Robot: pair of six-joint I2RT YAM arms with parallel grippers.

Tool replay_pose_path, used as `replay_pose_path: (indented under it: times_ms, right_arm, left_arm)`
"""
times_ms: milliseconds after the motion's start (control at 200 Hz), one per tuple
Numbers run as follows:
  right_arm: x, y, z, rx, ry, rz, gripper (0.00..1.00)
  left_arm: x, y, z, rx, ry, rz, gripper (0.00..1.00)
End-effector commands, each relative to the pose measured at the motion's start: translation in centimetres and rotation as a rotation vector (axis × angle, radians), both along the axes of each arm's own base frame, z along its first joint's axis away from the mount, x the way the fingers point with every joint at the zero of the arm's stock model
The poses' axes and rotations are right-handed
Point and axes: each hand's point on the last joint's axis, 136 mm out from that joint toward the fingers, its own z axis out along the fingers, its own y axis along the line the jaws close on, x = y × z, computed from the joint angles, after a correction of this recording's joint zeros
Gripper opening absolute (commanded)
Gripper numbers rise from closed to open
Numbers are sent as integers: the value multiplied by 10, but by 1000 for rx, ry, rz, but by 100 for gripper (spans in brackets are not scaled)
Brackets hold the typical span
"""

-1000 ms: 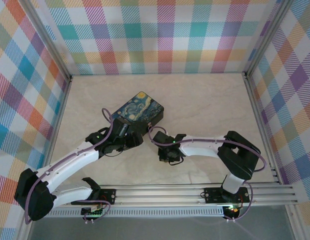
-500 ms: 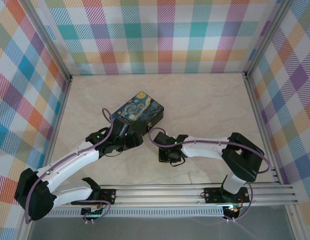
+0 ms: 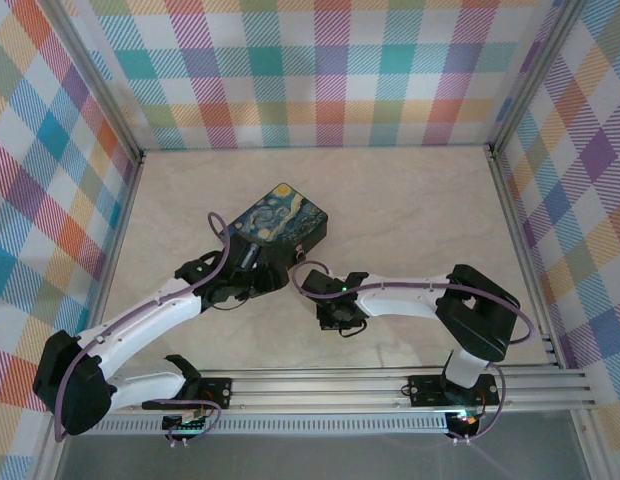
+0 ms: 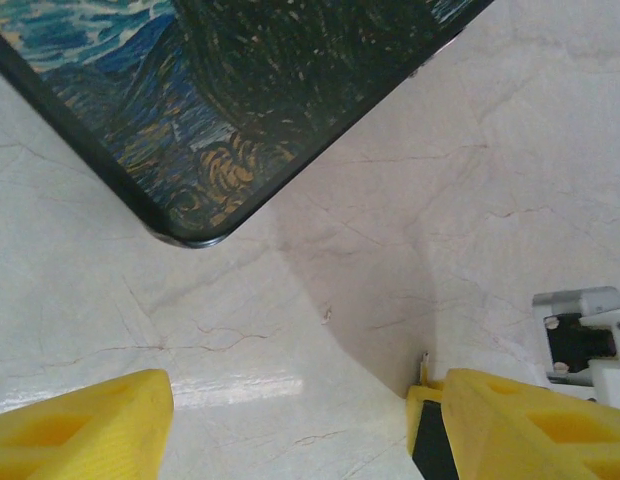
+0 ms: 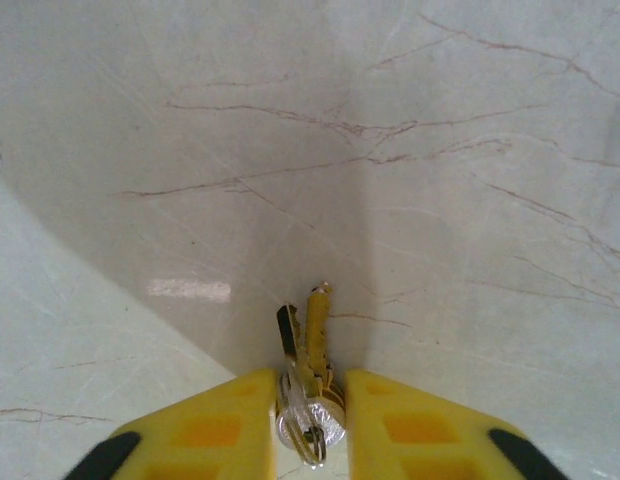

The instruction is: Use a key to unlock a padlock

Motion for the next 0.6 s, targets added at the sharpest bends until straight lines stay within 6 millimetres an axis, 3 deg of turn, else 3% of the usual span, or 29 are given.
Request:
replay_pose_path:
  times_ms: [0, 235, 445, 595]
  right_arm:
    - [-3, -17, -14, -101, 4, 23, 13]
    - [13, -7, 13, -20, -135, 133, 0]
    - [16, 11, 39, 115, -252, 300, 0]
    - [11, 26, 54, 190, -295, 444, 0]
  left_arm:
    - [4, 0, 5, 8, -8, -13, 71]
    - [0, -5, 0, 3, 29, -41, 71]
    - [-5, -7, -2, -27, 47, -44, 71]
    - [-6, -23, 5, -144, 72, -53, 72]
